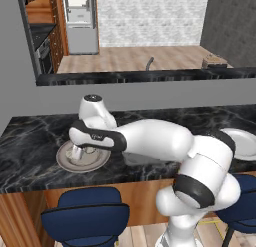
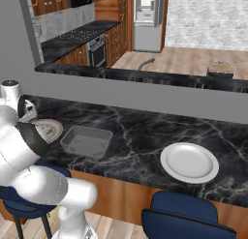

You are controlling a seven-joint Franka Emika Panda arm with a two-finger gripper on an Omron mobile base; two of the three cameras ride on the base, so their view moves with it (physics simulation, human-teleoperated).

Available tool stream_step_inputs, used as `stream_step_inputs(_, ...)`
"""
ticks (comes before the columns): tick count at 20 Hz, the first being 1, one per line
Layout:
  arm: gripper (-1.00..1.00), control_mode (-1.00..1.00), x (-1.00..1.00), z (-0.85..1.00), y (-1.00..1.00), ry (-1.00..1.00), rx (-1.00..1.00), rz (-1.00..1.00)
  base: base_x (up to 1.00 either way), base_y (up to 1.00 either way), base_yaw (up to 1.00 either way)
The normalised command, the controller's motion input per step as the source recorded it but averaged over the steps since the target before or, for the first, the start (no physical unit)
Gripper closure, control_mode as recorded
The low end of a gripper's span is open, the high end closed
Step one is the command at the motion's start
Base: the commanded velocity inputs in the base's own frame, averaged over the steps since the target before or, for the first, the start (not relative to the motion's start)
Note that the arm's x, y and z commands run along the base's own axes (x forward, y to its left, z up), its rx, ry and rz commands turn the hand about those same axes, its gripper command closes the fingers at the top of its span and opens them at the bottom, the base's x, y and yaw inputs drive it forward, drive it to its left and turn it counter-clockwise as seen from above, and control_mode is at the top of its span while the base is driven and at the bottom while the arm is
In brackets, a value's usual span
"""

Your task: Place two dumplings into each of the tupperware containers and then place the containers in the fridge.

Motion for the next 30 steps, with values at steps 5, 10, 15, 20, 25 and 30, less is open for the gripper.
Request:
stream_step_inputs(5,-1.00,-1.00,0.62,-0.31,0.16,0.20,-0.06,0.12,0.00,0.00,0.00)
stream_step_inputs(10,-1.00,-1.00,0.21,-0.18,0.42,0.09,-0.09,0.08,0.00,0.00,0.00)
stream_step_inputs(15,-1.00,-1.00,0.22,-0.34,0.30,0.03,-0.10,0.03,0.00,0.00,0.00)
stream_step_inputs(20,-1.00,-1.00,0.30,-0.34,0.04,0.00,-0.02,0.00,0.00,0.00,0.00)
stream_step_inputs(25,-1.00,-1.00,0.36,-0.32,0.01,0.00,-0.02,0.00,0.00,0.00,0.00)
stream_step_inputs(30,-1.00,-1.00,0.32,-0.28,0.13,0.00,-0.02,0.00,0.00,0.00,0.00)
